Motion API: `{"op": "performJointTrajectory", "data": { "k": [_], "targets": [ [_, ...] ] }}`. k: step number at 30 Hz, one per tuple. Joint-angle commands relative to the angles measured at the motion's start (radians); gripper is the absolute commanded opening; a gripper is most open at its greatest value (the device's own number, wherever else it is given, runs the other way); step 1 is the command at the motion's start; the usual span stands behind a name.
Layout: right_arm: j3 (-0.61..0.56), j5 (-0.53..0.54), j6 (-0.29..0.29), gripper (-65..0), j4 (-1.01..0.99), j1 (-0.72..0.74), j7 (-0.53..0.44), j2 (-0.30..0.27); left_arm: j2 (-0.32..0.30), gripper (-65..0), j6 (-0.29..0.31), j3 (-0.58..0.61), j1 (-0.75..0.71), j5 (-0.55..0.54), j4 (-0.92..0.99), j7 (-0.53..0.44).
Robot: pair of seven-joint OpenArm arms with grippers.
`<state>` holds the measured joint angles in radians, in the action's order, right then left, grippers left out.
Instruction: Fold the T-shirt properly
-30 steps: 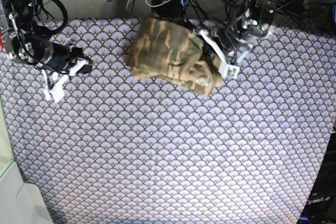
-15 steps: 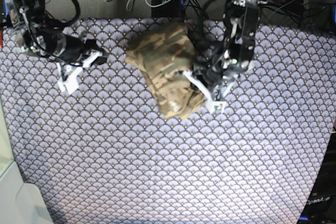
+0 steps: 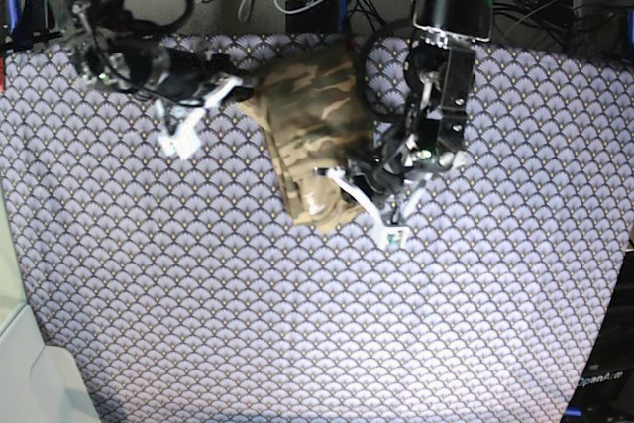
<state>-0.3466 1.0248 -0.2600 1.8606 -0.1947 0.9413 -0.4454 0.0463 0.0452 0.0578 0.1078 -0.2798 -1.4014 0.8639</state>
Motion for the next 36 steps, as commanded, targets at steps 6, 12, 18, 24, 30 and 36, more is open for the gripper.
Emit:
{"op": "performJointTrajectory", "data": {
  "k": [6, 12, 18, 24, 30, 36],
  "targets": [
    [-0.087, 0.021, -0.005, -65.0, 0.026, 0.010, -0.009, -0.006, -0.013, -64.5, 0.005, -0.006, 0.014, -0.019, -0.148, -0.002],
    [-0.084, 0.021, -0.005, -65.0, 0.113, -0.001, -0.011, -0.051, -0.121, -64.5, 0.005, -0.023, -0.067, -0.019, -0.353, -0.008],
    [-0.013, 0.021, -0.005, -65.0, 0.123, 0.004, -0.011, -0.088, -0.139, -64.5, 0.006, -0.137, -0.190, -0.012, -0.344, -0.010],
    [0.063, 0.009, -0.005, -65.0, 0.046, 0.028, -0.012, -0.102, -0.108, -64.5, 0.006, -0.123, -0.213, -0.012, -0.215, -0.012],
    [0.031, -0.176, 0.037, -65.0, -0.019, 0.034, -0.011, -0.039, -0.093, -64.5, 0.006, -0.051, -0.179, -0.011, -0.085, -0.102],
    [-0.088, -0.277, 0.086, -65.0, -0.019, -0.004, -0.012, 0.053, -0.072, -64.5, 0.005, 0.006, -0.156, -0.011, -0.057, -0.128]
  ]
}}
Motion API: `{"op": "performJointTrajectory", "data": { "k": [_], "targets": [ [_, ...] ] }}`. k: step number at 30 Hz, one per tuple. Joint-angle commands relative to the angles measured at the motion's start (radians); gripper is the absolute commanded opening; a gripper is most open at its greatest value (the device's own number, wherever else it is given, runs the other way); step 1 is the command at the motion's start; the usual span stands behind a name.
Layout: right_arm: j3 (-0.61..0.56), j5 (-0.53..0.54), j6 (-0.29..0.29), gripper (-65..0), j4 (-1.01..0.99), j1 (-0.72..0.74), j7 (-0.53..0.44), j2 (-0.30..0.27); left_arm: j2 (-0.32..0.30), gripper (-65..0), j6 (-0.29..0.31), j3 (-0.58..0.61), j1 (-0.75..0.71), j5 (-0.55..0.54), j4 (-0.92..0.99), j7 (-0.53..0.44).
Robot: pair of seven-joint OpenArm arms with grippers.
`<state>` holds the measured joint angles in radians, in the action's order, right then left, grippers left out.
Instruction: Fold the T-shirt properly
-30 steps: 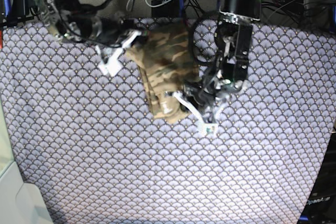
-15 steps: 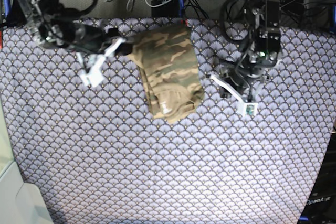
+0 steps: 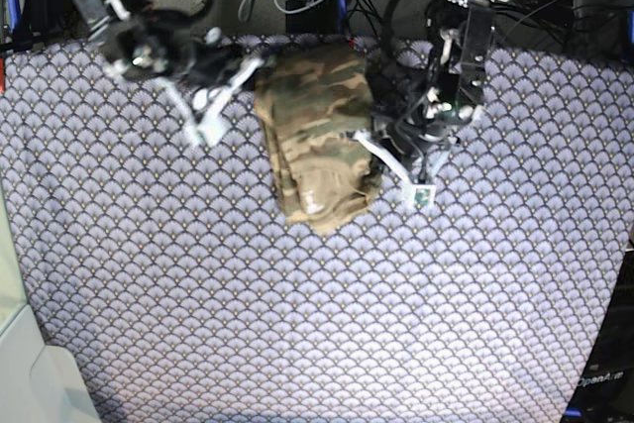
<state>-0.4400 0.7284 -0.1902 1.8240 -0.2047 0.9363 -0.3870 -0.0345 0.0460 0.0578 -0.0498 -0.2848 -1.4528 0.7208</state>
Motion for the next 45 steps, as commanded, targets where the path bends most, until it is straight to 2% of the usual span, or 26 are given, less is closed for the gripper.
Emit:
{"op": "performJointTrajectory", "data": {
  "k": [1, 4, 8, 14, 20, 25, 34, 39, 45],
  "targets": [
    [-0.010, 0.020, 0.016, -65.0, 0.018, 0.000, -0.007, 0.004, 0.020, -64.5, 0.004, 0.003, 0.001, -0.006, -0.010, 0.016],
    [-0.056, 0.020, 0.014, -65.0, 0.020, 0.000, -0.009, 0.023, 0.031, -64.5, 0.004, 0.006, 0.021, -0.006, -0.009, 0.018],
    [-0.058, 0.020, 0.014, -65.0, 0.020, 0.000, -0.009, 0.026, 0.054, -64.5, 0.004, 0.003, 0.044, -0.008, -0.001, 0.018],
    [-0.050, 0.020, 0.013, -65.0, 0.069, 0.000, -0.010, -0.020, 0.049, -64.6, 0.004, 0.000, 0.041, -0.011, -0.047, 0.015],
    [0.040, 0.020, 0.013, -65.0, 0.135, -0.028, -0.003, -0.025, 0.046, -64.6, 0.004, 0.000, 0.038, -0.006, -0.110, 0.026],
    [0.125, 0.018, 0.013, -65.0, 0.135, -0.048, -0.006, -0.045, -0.017, -64.6, 0.004, -0.022, 0.008, -0.008, -0.138, 0.024],
    [0.419, 0.018, 0.013, -65.0, 0.141, -0.131, -0.003, -0.046, -0.103, -64.5, 0.004, -0.200, -0.181, -0.011, -0.352, 0.026],
    [0.553, 0.020, 0.014, -65.0, 0.144, -0.189, -0.001, -0.048, -0.147, -64.5, 0.004, -0.206, -0.345, -0.009, -0.487, 0.026],
    [0.619, 0.020, 0.014, -65.0, 0.145, -0.304, -0.001, -0.063, -0.155, -64.5, 0.004, -0.206, -0.551, -0.008, -0.529, 0.024]
  ]
}}
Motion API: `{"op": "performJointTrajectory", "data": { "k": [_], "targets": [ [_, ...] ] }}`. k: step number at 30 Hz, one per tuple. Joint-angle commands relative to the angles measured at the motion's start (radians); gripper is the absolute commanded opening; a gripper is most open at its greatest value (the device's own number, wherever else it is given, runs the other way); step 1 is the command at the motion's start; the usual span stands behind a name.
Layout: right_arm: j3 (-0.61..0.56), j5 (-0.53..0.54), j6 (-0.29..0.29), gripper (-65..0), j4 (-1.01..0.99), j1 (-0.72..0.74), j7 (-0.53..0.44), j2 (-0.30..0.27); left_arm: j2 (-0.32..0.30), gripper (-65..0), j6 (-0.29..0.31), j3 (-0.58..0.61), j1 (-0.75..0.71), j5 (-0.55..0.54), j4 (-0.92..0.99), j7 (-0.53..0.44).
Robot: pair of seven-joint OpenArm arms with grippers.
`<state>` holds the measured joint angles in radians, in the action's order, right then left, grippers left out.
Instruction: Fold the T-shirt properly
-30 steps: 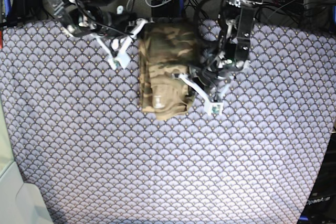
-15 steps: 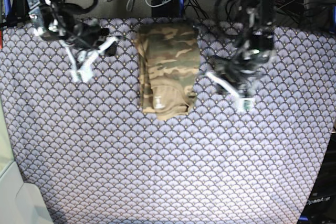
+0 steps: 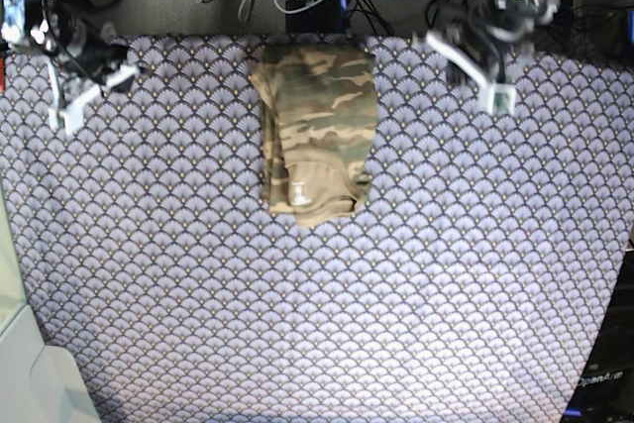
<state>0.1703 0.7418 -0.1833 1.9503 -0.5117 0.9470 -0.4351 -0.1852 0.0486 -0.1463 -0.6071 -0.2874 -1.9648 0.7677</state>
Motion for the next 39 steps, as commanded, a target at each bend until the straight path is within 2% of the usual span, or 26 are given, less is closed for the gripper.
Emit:
{"op": "performJointTrajectory", "data": {
  "k": [1, 7, 12, 14, 17, 21, 25, 29, 31, 35, 39],
  "targets": [
    [0.018, 0.006, 0.008, -65.0, 0.019, -0.017, -0.012, -0.015, -0.004, -64.5, 0.001, -0.002, -0.021, -0.005, -0.017, -0.023],
    [0.021, 0.006, 0.008, -65.0, 0.018, -0.112, -0.015, -0.011, -0.007, -64.5, 0.001, 0.003, -0.142, 0.001, -0.012, -0.021],
    [0.016, -0.005, 0.008, -65.0, 0.004, -0.137, -0.013, -0.008, -0.017, -64.5, 0.001, 0.006, -0.164, 0.092, 0.086, -0.024],
    [0.015, -0.034, 0.008, -65.0, -0.012, -0.155, -0.019, 0.018, -0.015, -64.5, 0.001, 0.011, -0.159, 0.096, 0.170, -0.032],
    [0.015, -0.140, 0.012, -65.0, -0.038, -0.160, -0.019, 0.071, -0.024, -64.5, 0.001, 0.069, -0.132, 0.103, 0.298, -0.037],
    [0.015, -0.259, 0.014, -65.0, -0.047, -0.186, -0.023, 0.129, -0.024, -64.5, 0.001, 0.112, -0.112, 0.106, 0.394, -0.109],
    [0.010, -0.270, 0.014, -65.0, -0.058, -0.222, -0.064, 0.138, -0.024, -64.5, 0.001, 0.130, -0.109, 0.106, 0.450, -0.152],
    [-0.071, -0.270, 0.014, -65.0, -0.136, -0.235, -0.108, 0.135, -0.017, -64.5, 0.001, 0.132, -0.066, 0.106, 0.542, -0.170],
    [-0.113, -0.270, 0.014, -65.0, -0.220, -0.232, -0.148, 0.137, -0.017, -64.5, 0.001, 0.152, -0.023, 0.106, 0.652, -0.225],
    [-0.225, -0.268, 0.015, -65.0, -0.417, -0.175, -0.244, 0.137, -0.018, -64.5, 0.001, 0.227, 0.086, 0.106, 0.910, -0.396],
    [-0.325, -0.268, 0.052, -65.0, -0.651, -0.095, -0.368, 0.138, -0.013, -64.5, 0.001, 0.339, 0.203, 0.106, 1.195, -0.554]
  ]
}}
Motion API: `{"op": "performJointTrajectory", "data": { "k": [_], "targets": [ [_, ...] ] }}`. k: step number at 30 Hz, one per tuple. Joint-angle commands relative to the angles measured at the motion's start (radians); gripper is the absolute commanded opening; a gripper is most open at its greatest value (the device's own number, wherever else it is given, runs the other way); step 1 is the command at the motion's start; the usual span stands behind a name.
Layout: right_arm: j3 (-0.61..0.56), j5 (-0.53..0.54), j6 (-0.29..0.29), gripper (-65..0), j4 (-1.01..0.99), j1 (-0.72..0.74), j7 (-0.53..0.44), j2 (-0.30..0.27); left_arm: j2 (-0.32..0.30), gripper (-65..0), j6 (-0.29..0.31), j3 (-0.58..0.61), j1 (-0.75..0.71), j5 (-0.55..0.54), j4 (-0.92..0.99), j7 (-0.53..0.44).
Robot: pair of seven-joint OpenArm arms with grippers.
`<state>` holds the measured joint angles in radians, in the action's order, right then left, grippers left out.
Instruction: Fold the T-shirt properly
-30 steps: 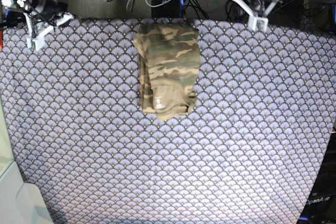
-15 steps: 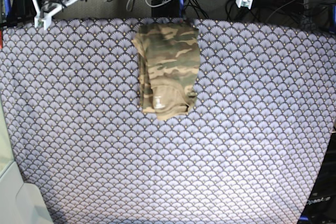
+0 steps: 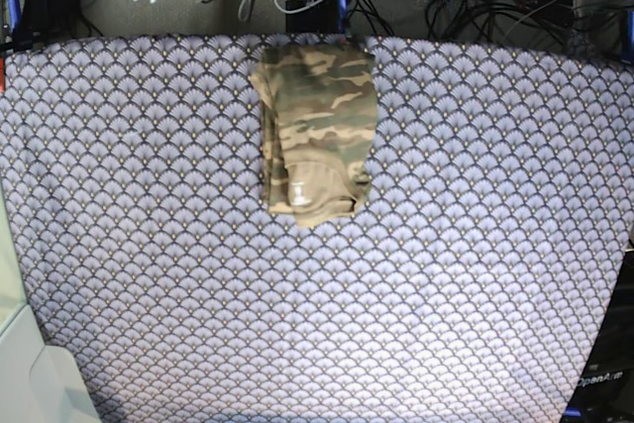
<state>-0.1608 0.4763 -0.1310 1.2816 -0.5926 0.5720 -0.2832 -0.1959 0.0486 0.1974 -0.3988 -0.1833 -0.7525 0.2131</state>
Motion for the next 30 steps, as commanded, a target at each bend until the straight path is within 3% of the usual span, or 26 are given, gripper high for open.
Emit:
{"op": "performJointTrajectory", "data": {
  "k": [1, 9, 13, 19, 25, 30],
  "targets": [
    [-0.013, -0.003, 0.001, -65.0, -0.041, 0.004, -0.027, -0.014, 0.002, -64.5, 0.001, 0.023, 0.014, 0.000, 0.043, -0.033],
    [-0.125, -0.003, 0.001, -65.0, -0.443, 0.122, -0.366, 0.029, 0.057, -64.5, 0.001, 0.115, 0.145, 0.000, 0.371, -0.237],
    [-0.139, -0.006, 0.001, -65.0, -0.616, 0.178, -0.533, 0.069, 0.068, -64.5, 0.001, 0.113, 0.209, -0.006, 0.483, -0.251],
    [-0.141, -0.008, 0.001, -65.0, -0.891, 0.294, -0.755, 0.124, 0.065, -64.5, 0.001, 0.113, 0.232, -0.008, 0.503, -0.252],
    [-0.144, -0.011, -0.003, -65.0, -1.048, 0.333, -0.916, 0.140, 0.066, -64.4, 0.001, 0.112, 0.260, -0.008, 0.560, -0.278],
    [-0.245, -0.084, -0.003, -65.0, -1.101, 0.333, -1.009, 0.147, 0.082, -64.4, 0.001, 0.095, 0.272, -0.011, 0.611, -0.321]
  ]
}}
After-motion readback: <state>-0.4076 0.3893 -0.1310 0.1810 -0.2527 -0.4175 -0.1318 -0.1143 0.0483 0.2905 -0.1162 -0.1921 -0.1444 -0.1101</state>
